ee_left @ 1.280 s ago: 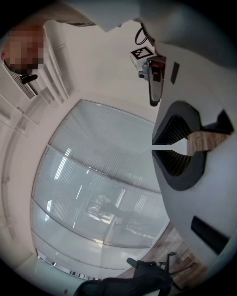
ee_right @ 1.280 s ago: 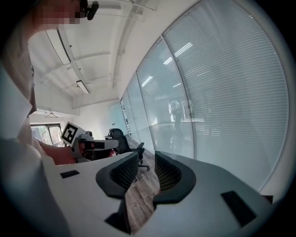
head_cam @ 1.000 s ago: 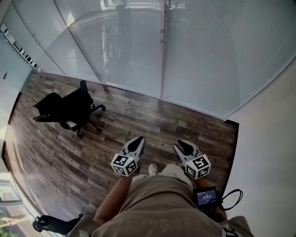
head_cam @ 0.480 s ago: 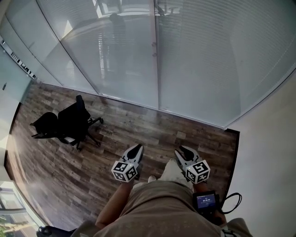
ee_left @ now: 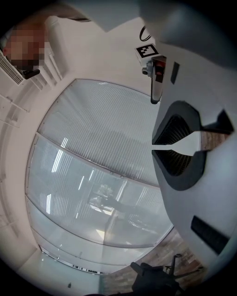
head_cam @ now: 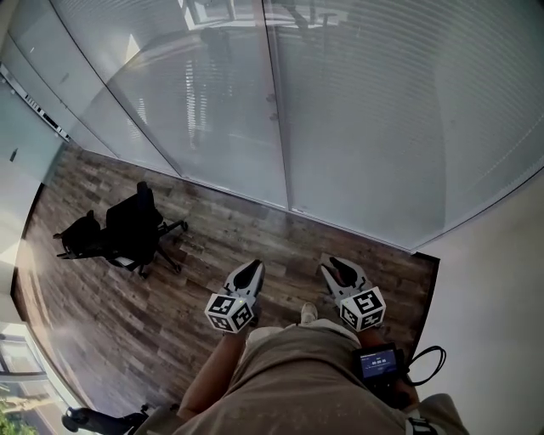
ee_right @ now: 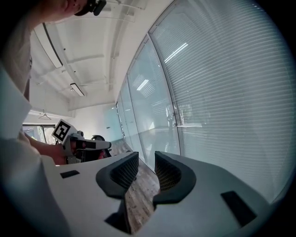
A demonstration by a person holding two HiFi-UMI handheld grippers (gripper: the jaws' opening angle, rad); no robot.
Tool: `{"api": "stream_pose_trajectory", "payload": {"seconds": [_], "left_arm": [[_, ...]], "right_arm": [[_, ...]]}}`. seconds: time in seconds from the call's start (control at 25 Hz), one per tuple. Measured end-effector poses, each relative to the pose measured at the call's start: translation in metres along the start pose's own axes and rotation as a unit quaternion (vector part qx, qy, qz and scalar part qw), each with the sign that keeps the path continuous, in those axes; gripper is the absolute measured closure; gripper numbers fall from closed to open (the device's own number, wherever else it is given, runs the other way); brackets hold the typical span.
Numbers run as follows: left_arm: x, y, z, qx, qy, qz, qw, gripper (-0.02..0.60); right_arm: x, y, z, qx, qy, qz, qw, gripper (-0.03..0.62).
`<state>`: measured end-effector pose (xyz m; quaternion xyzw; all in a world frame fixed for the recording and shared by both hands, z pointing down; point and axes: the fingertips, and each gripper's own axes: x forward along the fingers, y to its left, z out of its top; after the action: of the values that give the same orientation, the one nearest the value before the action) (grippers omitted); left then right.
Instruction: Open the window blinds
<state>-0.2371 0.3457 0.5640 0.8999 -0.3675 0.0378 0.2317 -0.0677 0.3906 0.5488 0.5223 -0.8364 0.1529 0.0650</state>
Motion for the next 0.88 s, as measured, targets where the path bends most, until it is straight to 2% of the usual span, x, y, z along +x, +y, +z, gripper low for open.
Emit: {"api": "stream_pose_trajectory", "payload": {"seconds": [0.2,0.44,0.72,0.88], "left_arm": [[0.026,-0.003,-0.007,0.012,-0.002,0.023,0.9997,0.538],[0.046,0.002,-0.014,-0.005,0.004,0.037,0.9993,0.538],[0.071,0.027,-0.001,-0.008,0.013,0.047,0.9988,0.538],[0.108,0.054,0.006,-0.005,0.023,0.035,0.9991,0.538]], "right_arm": [[0.002,-0.036,-0.005,0.010,0.004,0.007,1.000,0.477],[0.005,-0.064,-0.011,0.021,0.009,0.007,1.000,0.477],[0.027,-0.085,-0.012,0.034,0.021,0.006,0.999,0.477],[0.048,-0.115,-0.012,0.043,0.021,-0.016,0.999,0.477]]}}
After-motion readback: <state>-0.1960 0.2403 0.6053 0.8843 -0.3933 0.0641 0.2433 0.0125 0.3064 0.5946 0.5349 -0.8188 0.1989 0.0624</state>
